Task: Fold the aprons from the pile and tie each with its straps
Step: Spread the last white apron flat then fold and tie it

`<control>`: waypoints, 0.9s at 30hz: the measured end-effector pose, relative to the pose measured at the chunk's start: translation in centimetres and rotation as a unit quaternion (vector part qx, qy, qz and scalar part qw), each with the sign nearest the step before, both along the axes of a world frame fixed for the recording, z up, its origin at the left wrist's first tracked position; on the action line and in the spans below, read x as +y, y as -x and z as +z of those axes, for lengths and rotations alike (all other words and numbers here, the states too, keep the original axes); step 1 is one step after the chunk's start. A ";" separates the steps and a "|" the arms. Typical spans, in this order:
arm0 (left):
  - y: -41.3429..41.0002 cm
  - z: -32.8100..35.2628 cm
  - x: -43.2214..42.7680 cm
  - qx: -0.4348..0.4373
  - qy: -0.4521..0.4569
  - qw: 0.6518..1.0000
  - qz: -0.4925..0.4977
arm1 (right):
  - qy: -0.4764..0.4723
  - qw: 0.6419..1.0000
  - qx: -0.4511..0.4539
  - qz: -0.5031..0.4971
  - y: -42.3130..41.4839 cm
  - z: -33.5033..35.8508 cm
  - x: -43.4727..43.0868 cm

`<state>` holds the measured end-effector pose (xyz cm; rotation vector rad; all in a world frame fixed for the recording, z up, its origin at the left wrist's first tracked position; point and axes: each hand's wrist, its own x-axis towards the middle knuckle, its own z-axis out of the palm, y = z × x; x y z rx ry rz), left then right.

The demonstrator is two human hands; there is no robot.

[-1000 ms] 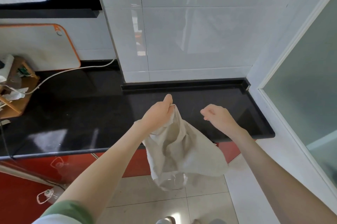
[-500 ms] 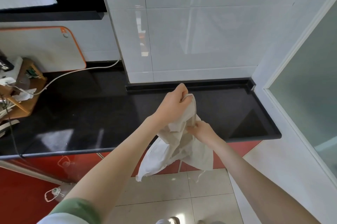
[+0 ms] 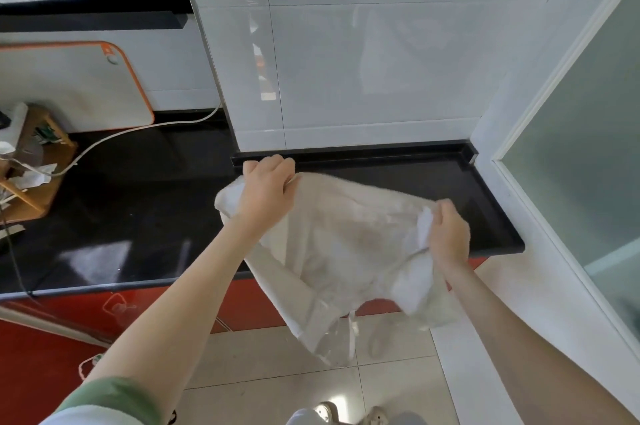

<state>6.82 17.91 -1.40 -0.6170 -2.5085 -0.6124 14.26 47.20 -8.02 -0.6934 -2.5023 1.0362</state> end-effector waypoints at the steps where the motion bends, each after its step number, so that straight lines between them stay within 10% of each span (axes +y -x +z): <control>1: -0.4 0.2 -0.4 0.064 0.032 0.997 -0.016 | -0.012 0.998 0.053 0.000 -0.2 0.9 -0.1; 3: -0.5 -0.2 -1.3 0.102 0.120 0.987 -0.012 | -0.065 0.994 0.078 0.042 -0.3 2.2 0.0; 6: -0.2 -2.0 -2.4 -0.149 0.293 0.943 0.051 | -0.224 0.964 -0.086 0.113 0.0 2.5 1.4; 9: -0.3 -3.4 -2.7 -0.214 0.355 0.903 0.114 | -0.275 0.935 -0.169 0.144 -0.1 2.8 1.2; 13: -1.4 -3.7 1.4 -0.144 0.329 0.929 0.085 | -0.220 0.929 -0.132 0.266 0.0 4.1 -2.0; 16: -3.4 -3.1 7.0 0.064 0.208 0.972 -0.091 | -0.161 0.940 -0.107 0.282 1.1 6.3 -5.1; 27: -3.4 -5.7 11.4 0.386 0.147 0.880 -0.236 | 0.225 0.924 -0.108 0.288 1.4 9.2 -4.2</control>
